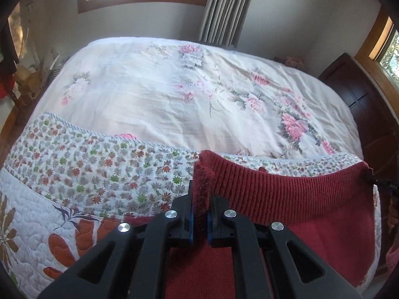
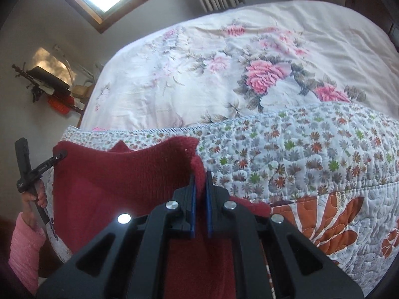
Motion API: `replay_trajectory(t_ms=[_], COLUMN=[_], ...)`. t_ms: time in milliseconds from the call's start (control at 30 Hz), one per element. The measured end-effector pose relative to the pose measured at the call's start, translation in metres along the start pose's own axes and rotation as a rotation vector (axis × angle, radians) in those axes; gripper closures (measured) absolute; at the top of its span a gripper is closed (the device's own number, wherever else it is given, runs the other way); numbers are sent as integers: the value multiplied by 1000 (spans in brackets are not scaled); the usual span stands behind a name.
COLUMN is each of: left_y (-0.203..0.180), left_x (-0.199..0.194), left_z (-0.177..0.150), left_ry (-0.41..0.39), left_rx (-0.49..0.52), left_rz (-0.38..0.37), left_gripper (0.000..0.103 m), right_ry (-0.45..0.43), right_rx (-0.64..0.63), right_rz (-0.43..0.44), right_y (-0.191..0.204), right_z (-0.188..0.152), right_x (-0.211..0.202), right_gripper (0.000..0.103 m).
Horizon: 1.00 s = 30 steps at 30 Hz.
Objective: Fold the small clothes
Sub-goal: 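Carry the hem up toward the collar with both tools, then release, then close the right tool on the sweater side edge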
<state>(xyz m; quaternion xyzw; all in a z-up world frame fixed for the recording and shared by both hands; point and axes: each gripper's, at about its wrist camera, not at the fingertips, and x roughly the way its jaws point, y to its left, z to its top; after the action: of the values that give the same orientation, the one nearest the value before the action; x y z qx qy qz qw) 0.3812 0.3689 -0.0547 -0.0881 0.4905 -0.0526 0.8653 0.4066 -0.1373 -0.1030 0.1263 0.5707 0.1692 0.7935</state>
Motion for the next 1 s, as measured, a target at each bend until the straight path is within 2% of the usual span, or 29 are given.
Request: replay_trajectory(t_ms=[133,267,333,400,467,600,733,833,900,1000], left_y=[9,10,10,11,13,16,15,5,-5,-26], left_x=[29,52,58,59,56,28,-21,-53,-71,-85], left_z=[-7,-12,-14,-15,-14,-13,-23,-36,-51,-75], left_ry=[69,145,161,169,167,124,34,-11,-16,4], left_rx=[-30,-4,-4,-16,-27,-52,-20,18,45,97], left_rz=[30,83,102,119,130,103,100,69,55,-1], left_gripper=[96,93,88,77,75,67,66,62,61,58], right_ry=[56,101,115,121,117,76,43,57,80,113], right_rx=[54,97,110,114,99,60,13,2,2,26], right_rz=[-15,-40,-57,-66,-71,-68,-71,-54,-37,-24], right_y=[-16,-26,-28,-28,-24,-15,-8,-2,0,-2], right_z=[-5,-11,-13,-15,-16,-18,-33,-58,-77,-103], right_x=[30,49,56,58,53,23,-18,-44,-54,-60], right_gripper=[97,96,93,88,86,68,63,54,44,40])
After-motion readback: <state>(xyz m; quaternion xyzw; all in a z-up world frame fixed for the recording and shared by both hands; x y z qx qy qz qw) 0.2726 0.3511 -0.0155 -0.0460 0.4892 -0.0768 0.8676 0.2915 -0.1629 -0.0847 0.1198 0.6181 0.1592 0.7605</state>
